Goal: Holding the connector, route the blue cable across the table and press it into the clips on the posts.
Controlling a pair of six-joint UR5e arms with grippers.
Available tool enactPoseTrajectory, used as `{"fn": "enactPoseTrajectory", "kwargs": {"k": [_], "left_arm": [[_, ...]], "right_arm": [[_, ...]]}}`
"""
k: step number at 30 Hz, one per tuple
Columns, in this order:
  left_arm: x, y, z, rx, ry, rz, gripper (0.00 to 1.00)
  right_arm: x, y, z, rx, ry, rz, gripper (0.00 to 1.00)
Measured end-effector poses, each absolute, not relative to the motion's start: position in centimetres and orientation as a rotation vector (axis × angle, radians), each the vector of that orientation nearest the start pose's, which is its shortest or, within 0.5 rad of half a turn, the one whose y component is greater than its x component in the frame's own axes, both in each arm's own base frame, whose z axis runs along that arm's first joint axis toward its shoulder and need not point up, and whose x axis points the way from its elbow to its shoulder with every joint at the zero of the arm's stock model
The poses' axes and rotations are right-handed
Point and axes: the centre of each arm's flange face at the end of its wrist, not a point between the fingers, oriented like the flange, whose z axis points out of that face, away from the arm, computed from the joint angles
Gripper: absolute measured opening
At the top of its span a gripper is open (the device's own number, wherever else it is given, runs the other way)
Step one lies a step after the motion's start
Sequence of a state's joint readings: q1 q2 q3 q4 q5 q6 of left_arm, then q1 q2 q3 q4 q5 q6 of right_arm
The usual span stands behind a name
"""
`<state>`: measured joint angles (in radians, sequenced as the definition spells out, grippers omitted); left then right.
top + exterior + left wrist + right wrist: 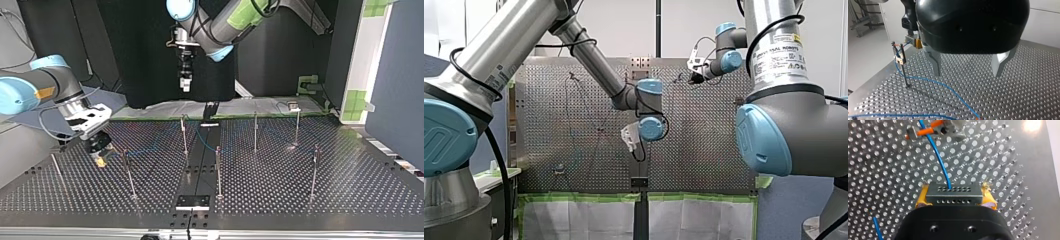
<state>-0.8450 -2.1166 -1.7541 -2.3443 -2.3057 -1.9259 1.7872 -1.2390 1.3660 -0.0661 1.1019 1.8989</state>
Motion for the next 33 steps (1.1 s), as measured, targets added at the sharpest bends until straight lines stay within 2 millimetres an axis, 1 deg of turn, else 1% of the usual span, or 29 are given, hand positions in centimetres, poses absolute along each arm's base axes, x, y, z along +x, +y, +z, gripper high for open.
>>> {"fn": "enactPoseTrajectory", "kwargs": {"k": [5, 8, 13, 21, 24, 33], "left_arm": [[34.2, -47.5, 15.8, -0.209, 1.521, -0.363, 1.00], [34.3, -46.2, 15.0, -0.226, 1.531, -0.326, 1.00], [35.1, -43.8, 13.9, -0.277, 1.529, -0.283, 1.00], [36.3, -40.6, 12.3, -0.262, 1.530, -0.225, 1.00], [35.9, -39.9, 11.7, -0.251, 1.530, -0.200, 1.00], [33.5, -39.0, 10.1, -0.214, 1.537, -0.191, 1.00]], "right_arm": [[30.8, -55.6, 41.0, -2.105, 1.496, -2.362, 0.00], [30.9, -55.6, 40.9, -2.106, 1.494, -2.361, 0.00], [31.1, -55.5, 40.9, -2.106, 1.491, -2.360, 0.00], [31.0, -55.6, 40.8, -2.107, 1.493, -2.360, 0.00], [30.9, -55.6, 40.8, -2.107, 1.495, -2.359, 0.00], [30.9, -55.7, 40.7, -2.108, 1.498, -2.358, 0.00]]}}
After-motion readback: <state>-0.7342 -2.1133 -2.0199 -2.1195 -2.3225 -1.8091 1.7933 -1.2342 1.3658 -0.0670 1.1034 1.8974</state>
